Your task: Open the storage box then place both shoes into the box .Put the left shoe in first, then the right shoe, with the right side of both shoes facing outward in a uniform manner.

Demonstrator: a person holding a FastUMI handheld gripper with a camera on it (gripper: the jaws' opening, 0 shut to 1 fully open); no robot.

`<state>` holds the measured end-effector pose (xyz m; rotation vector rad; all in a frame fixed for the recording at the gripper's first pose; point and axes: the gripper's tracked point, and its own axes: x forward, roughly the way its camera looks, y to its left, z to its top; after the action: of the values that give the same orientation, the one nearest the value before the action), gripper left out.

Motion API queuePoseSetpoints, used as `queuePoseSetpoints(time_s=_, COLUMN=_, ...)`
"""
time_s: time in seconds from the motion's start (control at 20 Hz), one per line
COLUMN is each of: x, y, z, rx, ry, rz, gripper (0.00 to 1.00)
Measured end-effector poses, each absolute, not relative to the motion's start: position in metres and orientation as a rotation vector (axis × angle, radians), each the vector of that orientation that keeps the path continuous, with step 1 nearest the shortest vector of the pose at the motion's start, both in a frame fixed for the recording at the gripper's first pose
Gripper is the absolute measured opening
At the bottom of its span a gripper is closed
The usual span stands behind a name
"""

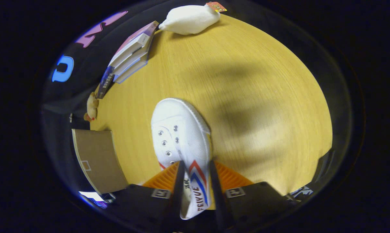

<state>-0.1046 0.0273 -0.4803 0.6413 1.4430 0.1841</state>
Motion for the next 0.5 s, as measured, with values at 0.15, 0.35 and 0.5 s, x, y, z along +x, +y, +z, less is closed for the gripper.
queuePoseSetpoints(time_s=0.15, x=-0.104, y=0.028, z=-0.479, rx=0.711, ry=1.446, rz=0.188, gripper=0.17)
queuePoseSetpoints(time_s=0.35, x=-0.111, y=0.027, z=-0.462, rx=0.775, ry=1.441, rz=0.145, gripper=0.1)
queuePoseSetpoints(time_s=0.5, x=-0.105, y=0.036, z=-0.433, rx=0.849, ry=1.412, rz=0.17, gripper=0.1)
